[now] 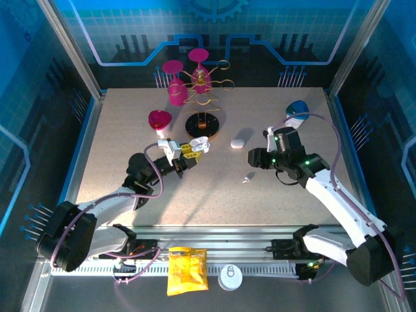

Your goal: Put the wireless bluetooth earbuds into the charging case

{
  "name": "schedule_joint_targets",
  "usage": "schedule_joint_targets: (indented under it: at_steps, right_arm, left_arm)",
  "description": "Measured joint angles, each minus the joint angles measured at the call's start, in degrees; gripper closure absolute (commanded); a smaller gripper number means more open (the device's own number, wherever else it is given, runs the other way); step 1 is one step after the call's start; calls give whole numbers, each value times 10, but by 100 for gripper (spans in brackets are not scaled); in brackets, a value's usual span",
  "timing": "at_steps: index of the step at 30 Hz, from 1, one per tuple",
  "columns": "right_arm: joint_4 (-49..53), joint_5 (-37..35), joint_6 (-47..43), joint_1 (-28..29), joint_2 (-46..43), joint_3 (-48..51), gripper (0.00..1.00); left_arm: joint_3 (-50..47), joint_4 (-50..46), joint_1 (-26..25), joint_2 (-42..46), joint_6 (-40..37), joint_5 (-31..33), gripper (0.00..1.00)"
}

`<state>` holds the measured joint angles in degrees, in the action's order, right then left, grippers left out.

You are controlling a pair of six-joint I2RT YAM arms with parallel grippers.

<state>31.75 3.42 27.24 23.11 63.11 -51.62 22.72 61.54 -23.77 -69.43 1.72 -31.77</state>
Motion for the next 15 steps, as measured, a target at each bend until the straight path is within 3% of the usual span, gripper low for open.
schedule_joint_targets:
  at_steps: [15]
  right_arm:
    - [-27,7,13,1,176,68,62]
  left_arm:
    - [0,0,0,1,1,-33,82]
